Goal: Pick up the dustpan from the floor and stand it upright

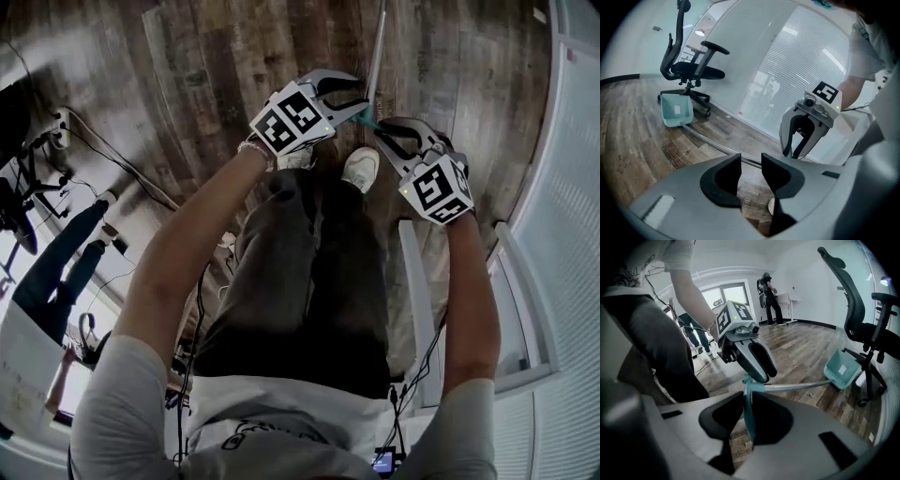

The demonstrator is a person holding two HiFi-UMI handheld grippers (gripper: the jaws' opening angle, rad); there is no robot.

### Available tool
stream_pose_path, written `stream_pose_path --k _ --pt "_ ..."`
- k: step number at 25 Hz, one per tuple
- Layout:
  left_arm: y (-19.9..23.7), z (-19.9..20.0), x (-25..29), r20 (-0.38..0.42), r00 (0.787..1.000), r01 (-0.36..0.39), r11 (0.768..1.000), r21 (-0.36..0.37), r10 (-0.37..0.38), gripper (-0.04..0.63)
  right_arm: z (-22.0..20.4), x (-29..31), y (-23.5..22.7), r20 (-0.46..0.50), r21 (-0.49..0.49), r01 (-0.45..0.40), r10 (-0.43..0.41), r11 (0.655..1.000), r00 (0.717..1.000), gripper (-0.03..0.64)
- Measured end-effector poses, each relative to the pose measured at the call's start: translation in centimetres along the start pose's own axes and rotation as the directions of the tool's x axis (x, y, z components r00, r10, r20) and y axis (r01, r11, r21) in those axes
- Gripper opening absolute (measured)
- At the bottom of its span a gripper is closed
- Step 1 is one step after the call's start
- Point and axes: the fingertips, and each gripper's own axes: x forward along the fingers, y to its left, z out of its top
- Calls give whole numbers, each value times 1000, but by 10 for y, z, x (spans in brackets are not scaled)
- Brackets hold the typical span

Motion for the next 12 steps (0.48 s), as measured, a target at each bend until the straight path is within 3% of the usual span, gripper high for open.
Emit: stream_pose_path --k 12 --pt "-38 70 -72 31 999 -23 994 -108 26 117 91 -74 31 5 24 -83 83 996 997 52"
